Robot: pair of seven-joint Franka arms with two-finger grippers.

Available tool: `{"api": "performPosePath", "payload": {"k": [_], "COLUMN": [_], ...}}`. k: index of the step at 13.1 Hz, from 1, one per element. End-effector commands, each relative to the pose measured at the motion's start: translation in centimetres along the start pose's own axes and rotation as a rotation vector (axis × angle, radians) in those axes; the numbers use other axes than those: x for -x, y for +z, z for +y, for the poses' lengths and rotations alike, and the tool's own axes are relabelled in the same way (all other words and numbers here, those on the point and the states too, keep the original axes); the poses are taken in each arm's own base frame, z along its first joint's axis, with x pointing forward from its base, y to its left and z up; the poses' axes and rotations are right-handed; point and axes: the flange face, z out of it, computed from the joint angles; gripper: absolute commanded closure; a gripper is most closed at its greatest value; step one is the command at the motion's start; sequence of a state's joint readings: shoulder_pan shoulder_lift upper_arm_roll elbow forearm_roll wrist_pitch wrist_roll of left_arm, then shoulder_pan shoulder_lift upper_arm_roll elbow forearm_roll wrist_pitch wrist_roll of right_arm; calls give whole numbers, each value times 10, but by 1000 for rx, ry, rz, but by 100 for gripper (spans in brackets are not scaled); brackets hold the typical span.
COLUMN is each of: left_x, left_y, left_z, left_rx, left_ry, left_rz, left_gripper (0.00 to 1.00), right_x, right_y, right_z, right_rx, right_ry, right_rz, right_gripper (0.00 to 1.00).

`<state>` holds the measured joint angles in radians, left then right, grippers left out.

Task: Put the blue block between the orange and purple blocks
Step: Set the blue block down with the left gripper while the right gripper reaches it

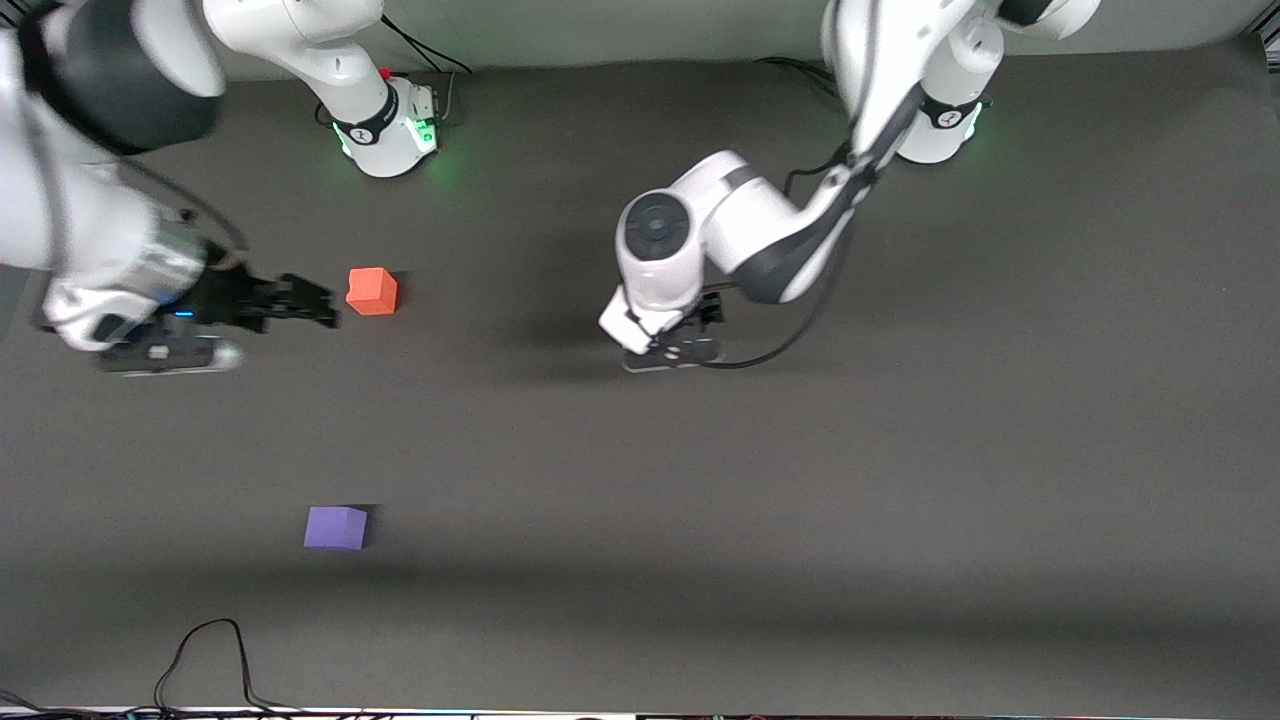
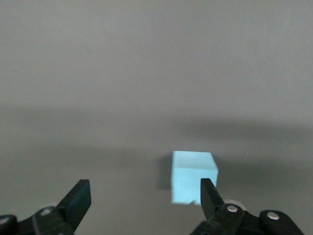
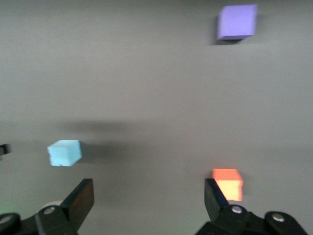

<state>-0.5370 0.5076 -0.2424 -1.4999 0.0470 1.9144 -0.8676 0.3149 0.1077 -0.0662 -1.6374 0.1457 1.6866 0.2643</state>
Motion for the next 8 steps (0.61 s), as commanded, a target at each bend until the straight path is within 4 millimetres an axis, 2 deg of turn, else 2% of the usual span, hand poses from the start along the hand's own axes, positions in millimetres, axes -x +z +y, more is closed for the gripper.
{"api": "performPosePath", "payload": {"k": [1, 2, 4, 6, 7, 8], "left_x": [-42, -62, -95, -122, -129, -132], "left_y": [-68, -81, -97, -111, -115, -124], "left_z": [-96, -138, -221, -302, -339, -372], "left_rx": [46, 45, 34, 46, 42, 27], "left_ry": [21, 36, 92, 116, 138, 166], "left_rz": [-47, -55, -96, -85, -92, -84], "left_gripper": [0, 0, 0, 0, 0, 0], "right_x": [9, 16, 22, 34, 40, 43], "right_y": [36, 56, 104, 160, 188, 218], "right_z": [-85, -117, -170, -224, -242, -250], "right_rx": [2, 4, 5, 8, 16, 32], "right_ry": [19, -5, -21, 1, -14, -26], "right_rz": [12, 12, 31, 64, 66, 56], "right_gripper": [0, 0, 0, 0, 0, 0]}}
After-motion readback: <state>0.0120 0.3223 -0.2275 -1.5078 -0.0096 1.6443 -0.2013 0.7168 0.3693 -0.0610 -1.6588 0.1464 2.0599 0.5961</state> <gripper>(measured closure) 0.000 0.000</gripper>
